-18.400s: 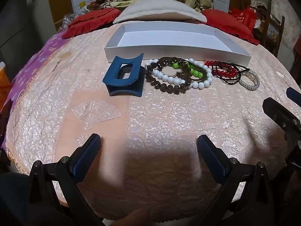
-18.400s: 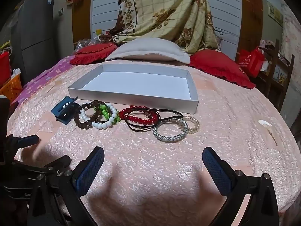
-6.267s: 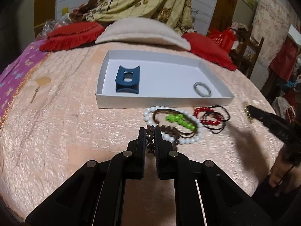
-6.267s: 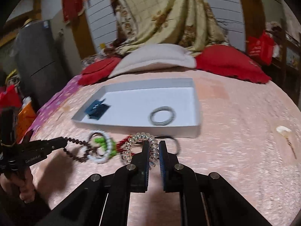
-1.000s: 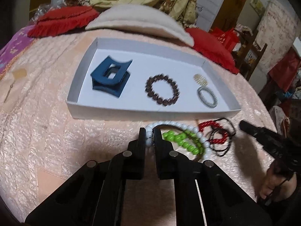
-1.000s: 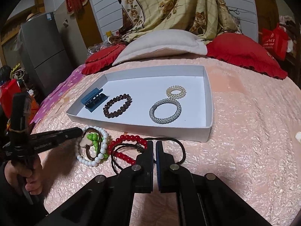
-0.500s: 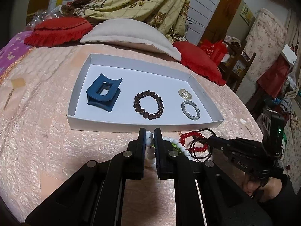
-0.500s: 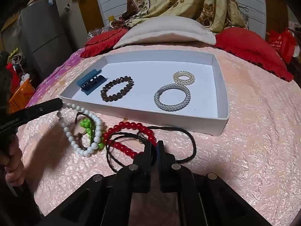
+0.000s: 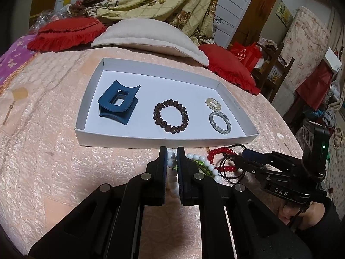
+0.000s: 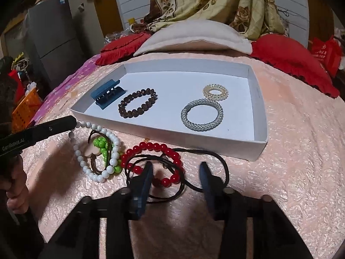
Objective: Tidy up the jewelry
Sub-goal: 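Grasp the white-bead bracelet with the left tool while the right tool grips the red-bead bracelet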
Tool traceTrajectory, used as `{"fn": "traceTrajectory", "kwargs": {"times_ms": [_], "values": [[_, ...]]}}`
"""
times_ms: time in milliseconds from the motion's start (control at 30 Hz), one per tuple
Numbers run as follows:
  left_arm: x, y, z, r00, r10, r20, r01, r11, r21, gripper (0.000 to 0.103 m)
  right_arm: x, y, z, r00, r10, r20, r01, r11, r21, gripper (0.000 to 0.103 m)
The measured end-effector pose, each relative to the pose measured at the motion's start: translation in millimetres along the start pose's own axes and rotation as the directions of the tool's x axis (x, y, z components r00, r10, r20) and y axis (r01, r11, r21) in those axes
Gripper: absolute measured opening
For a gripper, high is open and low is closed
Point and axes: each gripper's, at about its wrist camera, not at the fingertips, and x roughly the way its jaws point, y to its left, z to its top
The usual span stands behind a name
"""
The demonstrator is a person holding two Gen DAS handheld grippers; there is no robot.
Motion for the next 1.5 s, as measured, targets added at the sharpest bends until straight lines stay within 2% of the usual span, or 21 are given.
{"fn": "traceTrajectory", "kwargs": {"times_ms": [67,200,300,633,933,1133,1500], "values": [[0.7,0.1,-0.2,1.000,0.002,-0.003,-0.002,1.000,0.001,0.007,0.4,1.3,-0.5,1.000,0.001,-0.002,-0.001,1.000,-0.005,0.029],[0.9,0.8,-0.2,1.000,0.005,-0.003,-0.005,1.000,-0.002,0.007,2.2,4.1,-1.7,1.000,-0.010,-0.014,0.010,1.000,-0.019,0.008],[0.8,1.9,0.3,1.000,0.007,-0.003,-0.007,1.000,-0.005,0.007,-1.4,6.7,-2.5,1.000,-0.018,-0.004,0.018,0.999,-0.032,0.002],[-6.5,2.0,0.7,1.000,-0.003,0.016,0.003,1.000,0.002,0.007,-38.2,-5.3,2.9,0.991,-0.013,0.130,0.008,0.999,0.039,0.002],[-37.6,0.0,7.5,0.996,-0.054,0.067,0.054,0.998,-0.008,0.007,-45.0,-3.0,6.4,0.989,0.016,0.148,-0.024,0.998,0.053,0.002],[-49.4,-15.6,16.3,0.996,-0.044,0.075,0.042,0.999,0.028,0.007,-49.7,-5.0,8.0,0.986,0.031,0.162,-0.042,0.997,0.067,0.002],[-79.5,-40.2,34.5,0.990,-0.072,0.118,0.063,0.995,0.081,0.007,-53.8,-5.9,9.3,0.984,0.042,0.174,-0.057,0.995,0.077,0.002]]}}
